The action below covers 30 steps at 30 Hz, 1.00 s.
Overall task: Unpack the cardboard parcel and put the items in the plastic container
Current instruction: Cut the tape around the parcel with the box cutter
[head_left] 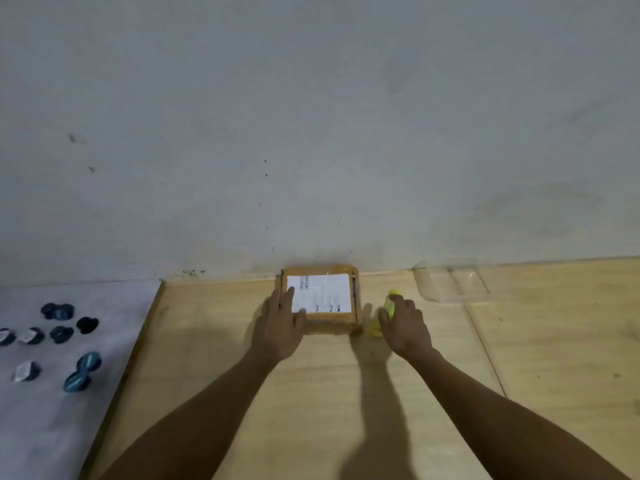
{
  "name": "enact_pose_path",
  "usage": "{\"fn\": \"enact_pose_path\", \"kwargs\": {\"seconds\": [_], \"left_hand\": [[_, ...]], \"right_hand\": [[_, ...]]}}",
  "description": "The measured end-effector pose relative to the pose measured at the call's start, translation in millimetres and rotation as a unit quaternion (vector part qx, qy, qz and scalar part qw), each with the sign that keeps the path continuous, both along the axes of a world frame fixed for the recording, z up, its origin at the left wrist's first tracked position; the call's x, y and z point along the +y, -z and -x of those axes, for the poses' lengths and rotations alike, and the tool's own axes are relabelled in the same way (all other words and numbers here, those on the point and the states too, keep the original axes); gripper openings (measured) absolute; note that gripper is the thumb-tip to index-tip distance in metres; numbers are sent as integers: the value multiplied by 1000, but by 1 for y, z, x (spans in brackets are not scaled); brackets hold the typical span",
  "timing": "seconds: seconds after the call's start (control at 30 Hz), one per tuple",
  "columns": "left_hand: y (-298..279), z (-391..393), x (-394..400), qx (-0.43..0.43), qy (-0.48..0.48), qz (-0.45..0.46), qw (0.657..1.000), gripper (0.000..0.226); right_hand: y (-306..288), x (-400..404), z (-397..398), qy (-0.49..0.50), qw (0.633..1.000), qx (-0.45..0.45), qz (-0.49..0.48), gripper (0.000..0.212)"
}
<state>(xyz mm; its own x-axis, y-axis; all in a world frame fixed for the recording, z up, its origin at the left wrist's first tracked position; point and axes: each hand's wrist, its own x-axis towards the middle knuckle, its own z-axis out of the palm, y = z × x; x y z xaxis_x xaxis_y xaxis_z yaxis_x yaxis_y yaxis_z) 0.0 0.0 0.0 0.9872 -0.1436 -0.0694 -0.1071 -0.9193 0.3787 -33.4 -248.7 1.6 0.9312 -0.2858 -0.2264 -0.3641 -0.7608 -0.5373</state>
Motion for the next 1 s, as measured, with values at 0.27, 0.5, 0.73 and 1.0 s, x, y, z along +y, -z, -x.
{"fn": "enact_pose_path", "kwargs": {"seconds": [0.27,0.5,0.73,1.0], "left_hand": [[35,-29,-2,16,-47,100,994,70],[56,-41,0,75,-55,174,980,83],[64,-35,-2,82,-61,200,974,85],[62,-1,-9,87,-65,195,975,83]], "right_hand": [[47,0,-29,104,993,64,1,47],[65,4,-54,154,982,102,42,44],[70,3,-45,188,979,59,-57,31],[52,-6,4,217,920,-17,-327,29]]}}
